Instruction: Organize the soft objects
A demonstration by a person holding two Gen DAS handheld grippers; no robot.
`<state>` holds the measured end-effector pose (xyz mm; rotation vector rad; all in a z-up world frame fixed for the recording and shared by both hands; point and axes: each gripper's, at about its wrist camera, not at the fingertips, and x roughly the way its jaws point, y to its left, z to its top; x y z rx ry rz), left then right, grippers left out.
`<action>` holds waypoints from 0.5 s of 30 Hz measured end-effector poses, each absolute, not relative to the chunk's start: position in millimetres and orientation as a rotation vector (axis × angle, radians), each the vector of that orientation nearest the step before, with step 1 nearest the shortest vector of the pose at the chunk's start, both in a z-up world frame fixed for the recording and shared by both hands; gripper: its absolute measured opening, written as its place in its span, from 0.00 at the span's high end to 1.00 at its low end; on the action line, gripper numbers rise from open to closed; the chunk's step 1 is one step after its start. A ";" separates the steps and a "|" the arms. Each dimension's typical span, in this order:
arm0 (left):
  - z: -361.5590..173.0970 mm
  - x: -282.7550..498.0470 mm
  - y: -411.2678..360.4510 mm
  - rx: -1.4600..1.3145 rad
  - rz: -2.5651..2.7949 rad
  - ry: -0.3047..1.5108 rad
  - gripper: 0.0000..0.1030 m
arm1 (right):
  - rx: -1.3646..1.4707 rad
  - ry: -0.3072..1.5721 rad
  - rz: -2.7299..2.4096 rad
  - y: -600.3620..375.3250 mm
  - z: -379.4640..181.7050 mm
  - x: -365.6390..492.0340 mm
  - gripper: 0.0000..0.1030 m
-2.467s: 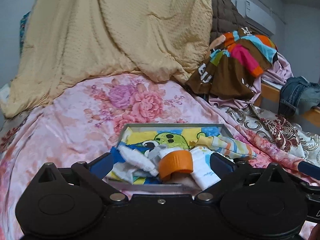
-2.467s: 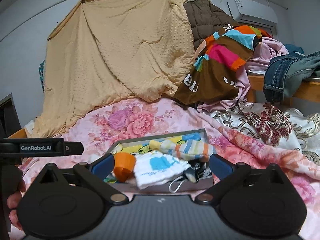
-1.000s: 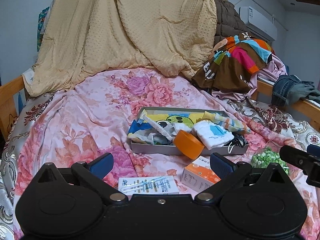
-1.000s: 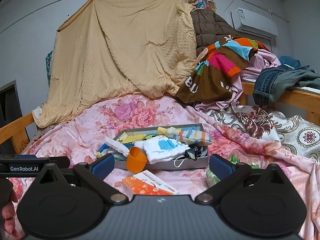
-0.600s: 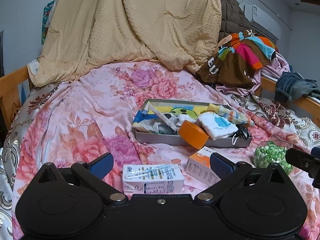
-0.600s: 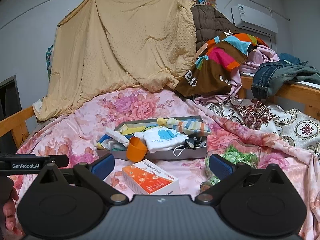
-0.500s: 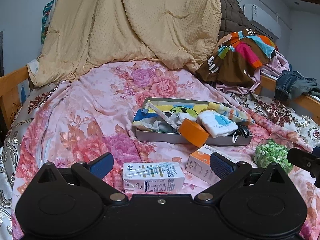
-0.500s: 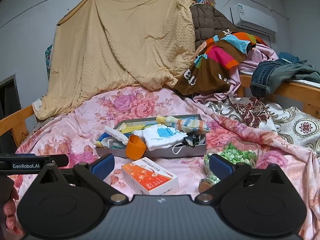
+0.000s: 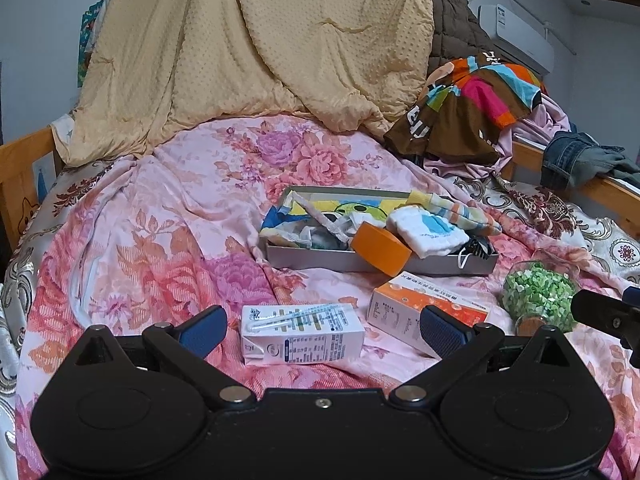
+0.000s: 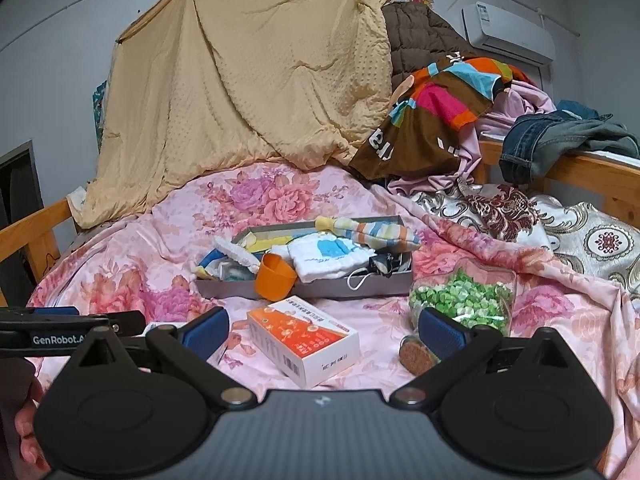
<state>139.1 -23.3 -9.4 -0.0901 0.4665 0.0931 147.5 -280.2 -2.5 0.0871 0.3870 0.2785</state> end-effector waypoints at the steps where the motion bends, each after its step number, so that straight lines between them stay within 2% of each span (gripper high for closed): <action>1: -9.8 138.9 -23.3 -0.090 0.096 0.468 0.01 | 0.093 0.393 0.282 -280.2 -3.6 147.6 0.00; 15: -30.4 131.1 -17.2 -0.107 0.124 0.479 0.01 | 0.092 0.426 0.265 -274.9 -22.8 150.7 0.00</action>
